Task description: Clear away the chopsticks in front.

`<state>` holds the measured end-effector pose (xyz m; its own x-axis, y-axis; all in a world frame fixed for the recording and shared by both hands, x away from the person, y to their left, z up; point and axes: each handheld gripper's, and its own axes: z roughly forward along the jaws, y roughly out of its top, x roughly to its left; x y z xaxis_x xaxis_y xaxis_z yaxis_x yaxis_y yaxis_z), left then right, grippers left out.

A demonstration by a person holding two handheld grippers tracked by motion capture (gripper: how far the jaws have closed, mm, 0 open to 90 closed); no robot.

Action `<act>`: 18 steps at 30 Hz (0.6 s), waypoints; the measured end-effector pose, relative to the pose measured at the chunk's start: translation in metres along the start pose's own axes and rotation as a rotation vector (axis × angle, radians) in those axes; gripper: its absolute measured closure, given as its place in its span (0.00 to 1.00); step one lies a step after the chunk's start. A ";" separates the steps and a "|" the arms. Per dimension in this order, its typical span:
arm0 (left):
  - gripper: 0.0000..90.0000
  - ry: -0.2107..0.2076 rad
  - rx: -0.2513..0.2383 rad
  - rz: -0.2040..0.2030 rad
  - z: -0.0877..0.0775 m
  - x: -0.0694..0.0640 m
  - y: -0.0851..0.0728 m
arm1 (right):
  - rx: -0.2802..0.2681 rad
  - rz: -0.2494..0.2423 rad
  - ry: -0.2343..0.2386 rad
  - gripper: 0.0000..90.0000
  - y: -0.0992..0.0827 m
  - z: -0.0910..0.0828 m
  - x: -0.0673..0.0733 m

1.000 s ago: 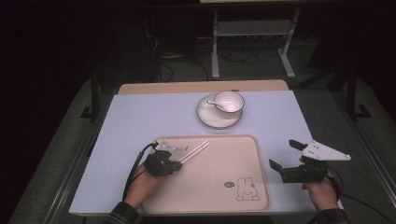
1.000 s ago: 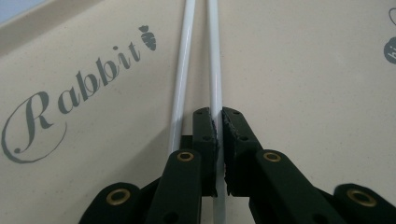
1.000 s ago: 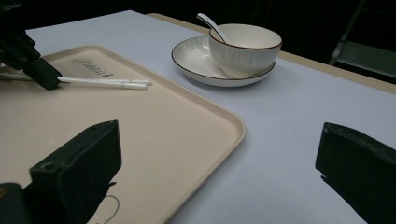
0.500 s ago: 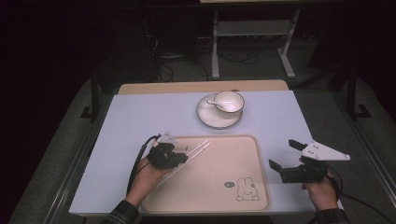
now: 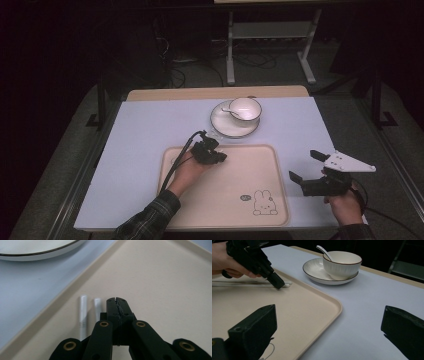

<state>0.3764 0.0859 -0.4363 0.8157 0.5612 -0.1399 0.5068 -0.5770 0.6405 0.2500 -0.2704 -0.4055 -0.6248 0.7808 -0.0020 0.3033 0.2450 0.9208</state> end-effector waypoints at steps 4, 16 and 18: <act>0.99 0.029 0.002 -0.029 -0.001 0.012 -0.004 | -0.002 0.002 0.002 0.00 0.000 -0.001 0.000; 0.99 0.059 0.004 -0.087 -0.028 0.031 -0.030 | -0.001 -0.003 -0.002 0.00 0.000 -0.001 0.001; 0.99 0.063 0.005 -0.089 -0.032 0.031 -0.034 | -0.001 -0.004 -0.002 0.00 0.001 -0.001 0.001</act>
<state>0.3757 0.1420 -0.4385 0.7484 0.6465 -0.1483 0.5779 -0.5258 0.6242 0.2488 -0.2695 -0.4047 -0.6246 0.7809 -0.0066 0.2998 0.2476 0.9213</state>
